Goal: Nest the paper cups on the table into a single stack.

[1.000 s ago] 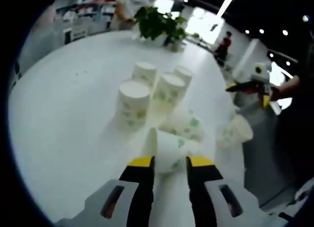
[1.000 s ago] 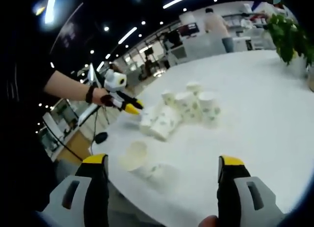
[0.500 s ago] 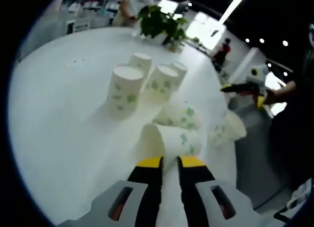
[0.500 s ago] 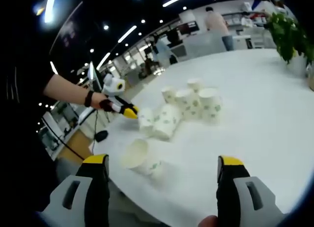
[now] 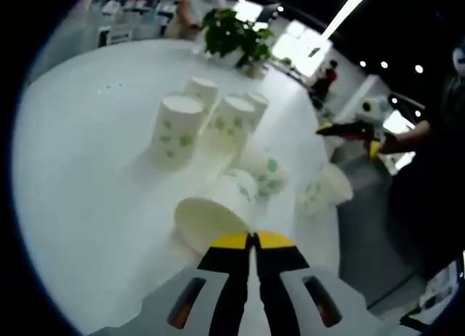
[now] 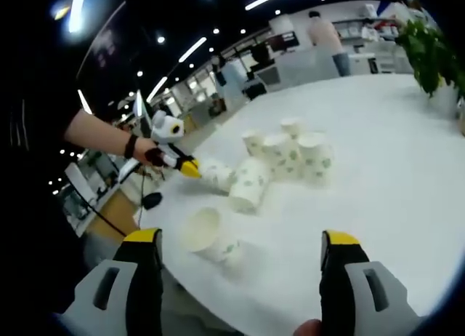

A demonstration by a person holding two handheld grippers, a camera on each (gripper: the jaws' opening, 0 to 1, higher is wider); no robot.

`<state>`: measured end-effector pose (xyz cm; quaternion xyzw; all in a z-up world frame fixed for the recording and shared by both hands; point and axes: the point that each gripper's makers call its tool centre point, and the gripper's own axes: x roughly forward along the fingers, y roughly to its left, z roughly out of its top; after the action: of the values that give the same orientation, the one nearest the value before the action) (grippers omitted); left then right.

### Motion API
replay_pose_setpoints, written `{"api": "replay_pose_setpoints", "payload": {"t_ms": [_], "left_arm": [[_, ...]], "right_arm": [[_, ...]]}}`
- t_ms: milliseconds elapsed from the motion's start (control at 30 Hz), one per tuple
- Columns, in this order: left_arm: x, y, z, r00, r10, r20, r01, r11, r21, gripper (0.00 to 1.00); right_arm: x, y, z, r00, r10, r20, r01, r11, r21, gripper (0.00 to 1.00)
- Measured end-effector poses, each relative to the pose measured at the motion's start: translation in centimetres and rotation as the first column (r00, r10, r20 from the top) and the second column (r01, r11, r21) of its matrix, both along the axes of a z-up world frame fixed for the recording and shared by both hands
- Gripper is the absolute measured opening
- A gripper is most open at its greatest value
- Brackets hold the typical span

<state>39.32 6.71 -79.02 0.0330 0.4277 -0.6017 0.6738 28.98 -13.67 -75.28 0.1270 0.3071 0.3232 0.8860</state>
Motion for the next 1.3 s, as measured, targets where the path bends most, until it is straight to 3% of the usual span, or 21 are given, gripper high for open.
{"api": "replay_pose_setpoints", "payload": {"t_ms": [100, 367, 967, 1000, 1067, 1167, 1233, 1300], "left_arm": [[0.0, 0.1, 0.4, 1.000, 0.006, 0.002, -0.006, 1.000, 0.002, 0.00], [-0.9, 0.2, 1.4, 1.000, -0.013, 0.005, 0.013, 1.000, 0.020, 0.00], [-1.6, 0.4, 5.9, 0.999, -0.014, 0.029, 0.013, 0.999, 0.033, 0.00], [-1.7, 0.3, 6.2, 0.999, -0.014, 0.034, 0.012, 0.999, 0.034, 0.00], [-1.4, 0.5, 6.7, 0.992, -0.060, 0.115, 0.054, 0.997, 0.056, 0.00], [-1.8, 0.4, 8.1, 0.992, -0.071, 0.104, 0.066, 0.996, 0.053, 0.00], [-1.7, 0.5, 9.1, 0.980, -0.110, 0.163, 0.102, 0.993, 0.056, 0.00], [-1.8, 0.5, 10.0, 0.978, -0.122, 0.166, 0.112, 0.991, 0.065, 0.00]], "right_arm": [[0.4, -0.4, 0.5, 0.999, -0.014, 0.034, 0.015, 1.000, -0.022, 0.89], [1.0, -1.2, 1.1, 0.997, -0.051, 0.054, 0.052, 0.998, -0.019, 0.95], [0.8, -1.2, 2.5, 0.991, -0.062, 0.122, 0.066, 0.997, -0.033, 1.00], [0.8, -1.2, 2.7, 0.990, -0.063, 0.129, 0.068, 0.997, -0.034, 1.00], [0.8, -1.2, 3.0, 0.988, -0.063, 0.144, 0.070, 0.996, -0.048, 1.00], [0.7, -1.3, 3.1, 0.986, -0.064, 0.157, 0.073, 0.996, -0.053, 1.00], [0.6, -1.3, 3.2, 0.987, -0.071, 0.146, 0.079, 0.996, -0.050, 1.00], [0.4, -1.3, 3.4, 0.985, -0.072, 0.157, 0.082, 0.995, -0.059, 1.00]]}}
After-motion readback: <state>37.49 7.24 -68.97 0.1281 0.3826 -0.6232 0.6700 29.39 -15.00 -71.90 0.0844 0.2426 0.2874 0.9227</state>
